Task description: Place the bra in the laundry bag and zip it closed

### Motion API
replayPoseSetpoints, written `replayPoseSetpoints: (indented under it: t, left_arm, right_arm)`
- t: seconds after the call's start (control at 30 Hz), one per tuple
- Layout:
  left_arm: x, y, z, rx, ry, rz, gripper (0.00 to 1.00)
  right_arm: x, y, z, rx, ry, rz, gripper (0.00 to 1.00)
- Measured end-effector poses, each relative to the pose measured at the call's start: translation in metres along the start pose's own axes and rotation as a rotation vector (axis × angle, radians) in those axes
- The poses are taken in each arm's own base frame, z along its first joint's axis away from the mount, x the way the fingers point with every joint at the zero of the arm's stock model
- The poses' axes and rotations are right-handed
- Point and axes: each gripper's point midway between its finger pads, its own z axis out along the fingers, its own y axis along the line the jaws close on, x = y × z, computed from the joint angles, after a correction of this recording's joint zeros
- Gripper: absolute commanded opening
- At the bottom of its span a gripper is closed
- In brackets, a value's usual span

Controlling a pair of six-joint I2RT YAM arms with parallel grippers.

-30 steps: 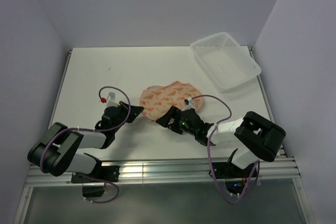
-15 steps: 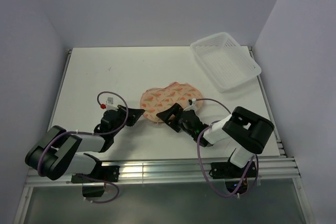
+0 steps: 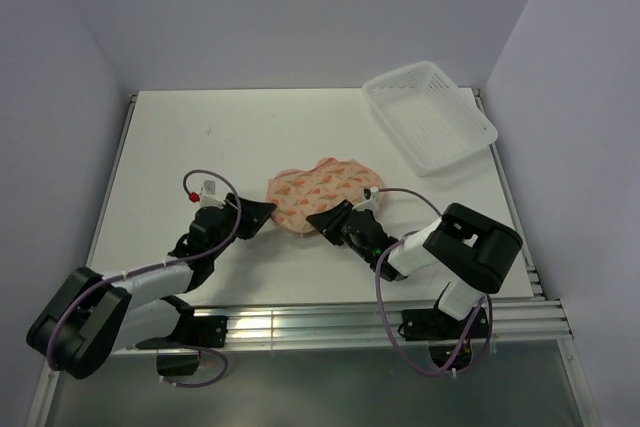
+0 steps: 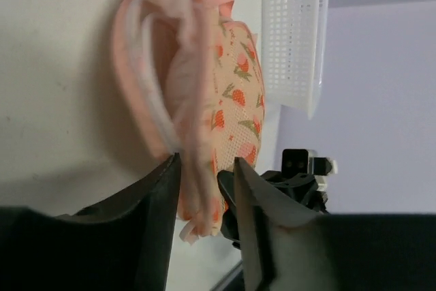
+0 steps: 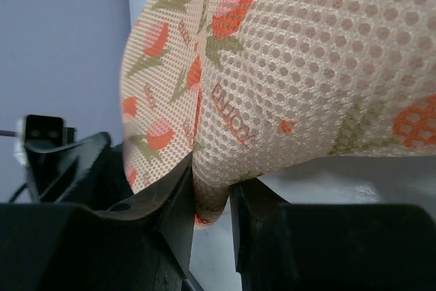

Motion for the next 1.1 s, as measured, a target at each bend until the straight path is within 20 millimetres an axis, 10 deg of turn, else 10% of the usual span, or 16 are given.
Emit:
replayPoseSetpoints:
  t: [0.1,0.3,0.47,0.57,0.87,1.1]
  left_arm:
    - [-0.003,-0.015,-0.004,0.005,-0.015,0.084,0.8]
    - [0.01,-0.045,-0.032,0.033,-0.023,0.266,0.73]
    - [0.046,-0.018,-0.056,0.003,0.06,0.316,0.15]
    - [0.071,0.012,-0.065,-0.048,0.123,0.351,0.05]
    - [0.086,0.046,-0.05,-0.155,0.107,0.416,0.01]
    - [0.083,0.029,-0.033,-0.128,0.043,0.406,0.05]
  right_arm:
    - [0.0,0.0,0.0,0.0,0.002,-0.001,0.23]
    - [0.001,0.0,0.001,0.003,0.006,-0.003,0.11]
    - [0.001,0.003,0.002,0.001,0.006,-0.002,0.02]
    - [0.001,0.002,0.002,0.003,0.006,-0.002,0.0]
    - [0.002,0.002,0.002,0.004,0.013,-0.003,0.0]
    - [0.003,0.002,0.002,0.002,0.017,-0.002,0.0]
